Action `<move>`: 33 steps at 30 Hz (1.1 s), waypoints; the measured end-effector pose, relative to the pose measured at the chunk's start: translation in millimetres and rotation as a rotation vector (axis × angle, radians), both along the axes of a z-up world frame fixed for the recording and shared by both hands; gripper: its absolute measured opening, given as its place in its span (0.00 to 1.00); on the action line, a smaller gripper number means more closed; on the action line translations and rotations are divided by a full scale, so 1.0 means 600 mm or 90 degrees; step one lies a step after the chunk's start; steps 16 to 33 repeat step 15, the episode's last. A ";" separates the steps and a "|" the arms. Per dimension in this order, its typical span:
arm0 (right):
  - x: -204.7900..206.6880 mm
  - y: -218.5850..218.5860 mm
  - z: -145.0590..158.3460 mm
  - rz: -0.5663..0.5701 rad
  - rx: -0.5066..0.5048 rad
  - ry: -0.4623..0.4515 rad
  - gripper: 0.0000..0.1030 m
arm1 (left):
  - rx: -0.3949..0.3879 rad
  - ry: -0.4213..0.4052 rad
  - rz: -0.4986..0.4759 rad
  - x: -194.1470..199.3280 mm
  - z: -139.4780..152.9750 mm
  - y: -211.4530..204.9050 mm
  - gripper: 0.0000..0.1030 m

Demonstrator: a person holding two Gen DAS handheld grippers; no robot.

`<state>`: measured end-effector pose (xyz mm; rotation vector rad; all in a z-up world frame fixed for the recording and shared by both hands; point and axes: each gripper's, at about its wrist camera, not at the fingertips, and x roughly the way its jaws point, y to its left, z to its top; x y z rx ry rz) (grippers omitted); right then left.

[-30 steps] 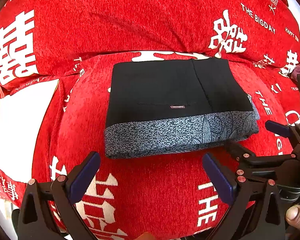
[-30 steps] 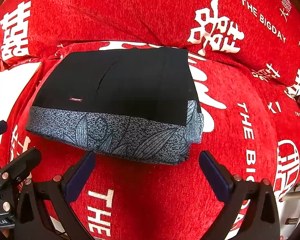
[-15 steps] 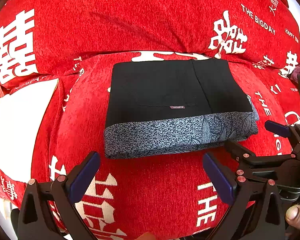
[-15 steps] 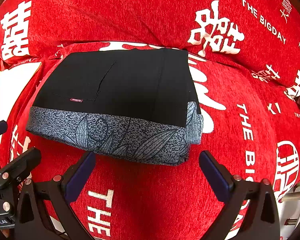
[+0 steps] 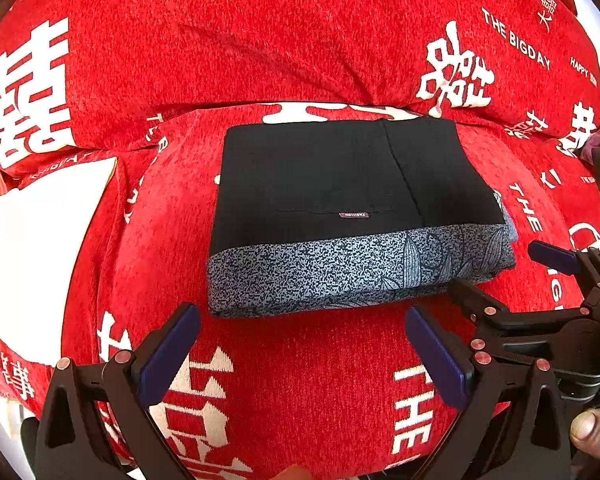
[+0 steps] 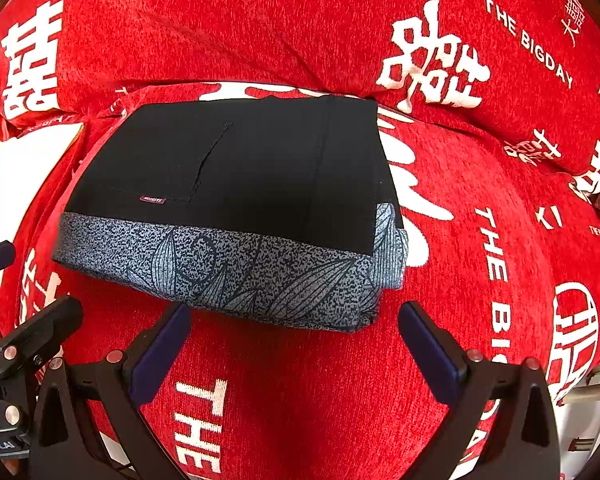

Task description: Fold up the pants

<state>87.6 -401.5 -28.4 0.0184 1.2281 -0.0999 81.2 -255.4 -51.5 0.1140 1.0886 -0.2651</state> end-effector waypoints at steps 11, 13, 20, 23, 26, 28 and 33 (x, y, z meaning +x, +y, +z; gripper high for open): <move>0.002 0.000 -0.005 0.005 -0.001 0.003 1.00 | -0.002 0.001 -0.003 0.002 -0.001 0.000 1.00; 0.002 0.000 -0.005 0.005 0.000 0.002 1.00 | -0.005 -0.002 -0.005 0.001 -0.001 0.002 1.00; 0.001 0.000 -0.005 0.005 0.001 0.001 1.00 | -0.006 -0.006 -0.005 -0.003 0.000 0.004 1.00; 0.001 0.000 -0.005 0.005 0.001 0.001 1.00 | -0.006 -0.006 -0.005 -0.003 0.000 0.004 1.00; 0.001 0.000 -0.005 0.005 0.001 0.001 1.00 | -0.006 -0.006 -0.005 -0.003 0.000 0.004 1.00; 0.001 0.000 -0.005 0.005 0.001 0.001 1.00 | -0.006 -0.006 -0.005 -0.003 0.000 0.004 1.00; 0.001 0.000 -0.005 0.005 0.001 0.001 1.00 | -0.006 -0.006 -0.005 -0.003 0.000 0.004 1.00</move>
